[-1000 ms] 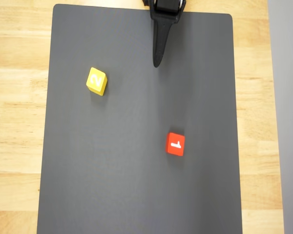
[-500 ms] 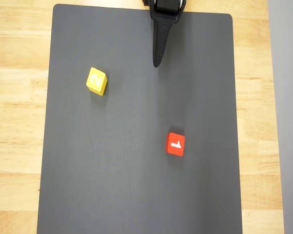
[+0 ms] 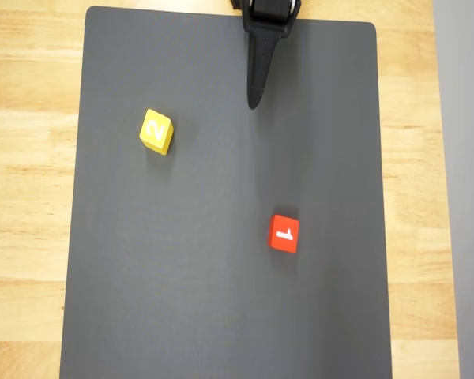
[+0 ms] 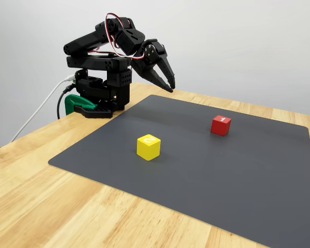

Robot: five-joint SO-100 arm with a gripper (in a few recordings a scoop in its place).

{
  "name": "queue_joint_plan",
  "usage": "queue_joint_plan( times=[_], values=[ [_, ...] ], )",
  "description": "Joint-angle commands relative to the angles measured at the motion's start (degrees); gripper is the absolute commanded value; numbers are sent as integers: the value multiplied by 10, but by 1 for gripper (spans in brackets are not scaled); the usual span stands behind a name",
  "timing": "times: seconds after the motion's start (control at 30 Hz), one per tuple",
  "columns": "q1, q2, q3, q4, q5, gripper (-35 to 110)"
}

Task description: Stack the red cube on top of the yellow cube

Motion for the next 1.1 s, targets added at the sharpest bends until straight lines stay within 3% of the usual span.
queue_joint_plan(
  times=[0.0,0.9,1.07],
  values=[
    [4,3,7,2,-5,0],
    [-6,3,9,-2,-18,0],
    [-11,3,9,-4,-25,8]
  ],
)
